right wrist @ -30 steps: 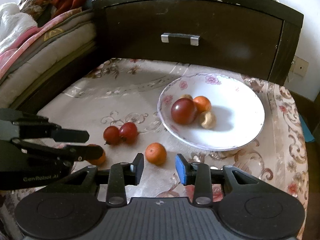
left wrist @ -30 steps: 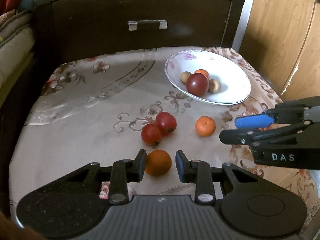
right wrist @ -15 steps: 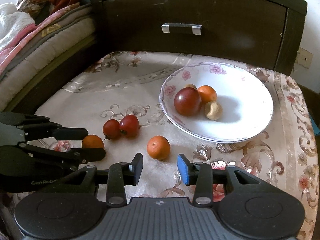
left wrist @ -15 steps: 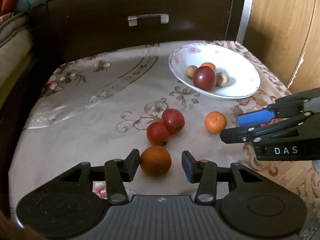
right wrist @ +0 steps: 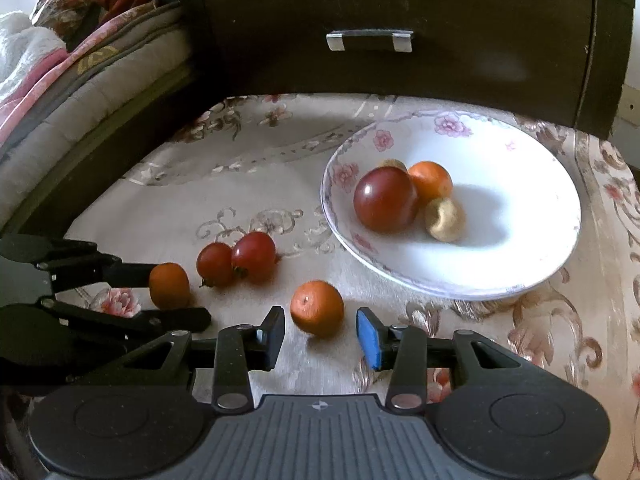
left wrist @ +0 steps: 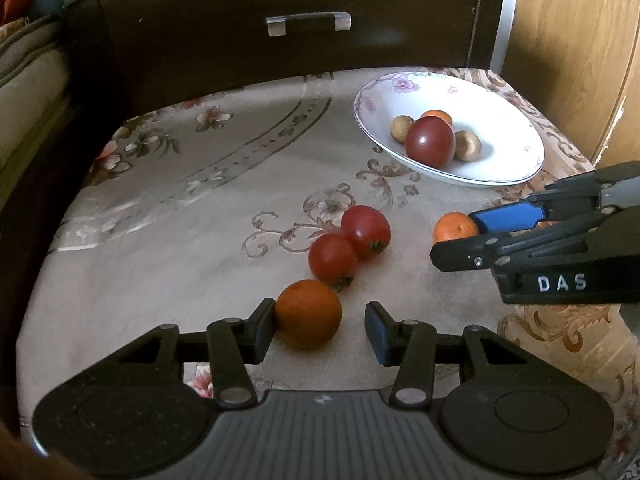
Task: Organize fruits
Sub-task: 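Move both open tools back toward the oranges on the cloth, then grasp an orange with the left tool while the right tool grasps another orange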
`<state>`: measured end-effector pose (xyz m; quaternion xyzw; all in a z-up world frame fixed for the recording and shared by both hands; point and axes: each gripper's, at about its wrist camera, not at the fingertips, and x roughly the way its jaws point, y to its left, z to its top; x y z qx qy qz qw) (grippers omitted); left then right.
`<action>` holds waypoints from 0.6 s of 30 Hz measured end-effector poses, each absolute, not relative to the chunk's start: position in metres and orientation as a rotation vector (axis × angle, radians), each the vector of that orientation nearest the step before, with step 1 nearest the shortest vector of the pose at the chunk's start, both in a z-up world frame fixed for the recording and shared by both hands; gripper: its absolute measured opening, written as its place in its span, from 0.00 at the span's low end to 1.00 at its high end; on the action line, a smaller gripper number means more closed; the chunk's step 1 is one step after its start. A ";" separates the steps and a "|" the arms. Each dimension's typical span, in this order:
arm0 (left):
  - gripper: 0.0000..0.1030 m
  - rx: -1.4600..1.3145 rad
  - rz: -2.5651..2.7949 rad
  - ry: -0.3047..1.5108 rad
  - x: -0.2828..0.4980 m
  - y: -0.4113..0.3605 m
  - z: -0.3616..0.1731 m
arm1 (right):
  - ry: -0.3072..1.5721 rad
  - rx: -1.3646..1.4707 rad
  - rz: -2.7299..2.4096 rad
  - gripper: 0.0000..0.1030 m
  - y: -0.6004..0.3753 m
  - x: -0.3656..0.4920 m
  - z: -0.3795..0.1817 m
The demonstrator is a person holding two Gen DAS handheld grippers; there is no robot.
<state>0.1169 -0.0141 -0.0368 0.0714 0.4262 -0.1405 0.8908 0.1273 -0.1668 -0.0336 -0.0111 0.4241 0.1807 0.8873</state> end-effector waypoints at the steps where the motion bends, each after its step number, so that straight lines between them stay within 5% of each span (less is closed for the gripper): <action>1: 0.53 0.146 -0.291 0.884 0.117 -0.014 -0.037 | 0.879 -0.026 0.376 0.35 -0.166 0.128 -0.034; 18: 0.53 0.133 -0.280 0.877 0.118 -0.014 -0.037 | 0.839 -0.120 0.385 0.31 -0.155 0.125 -0.037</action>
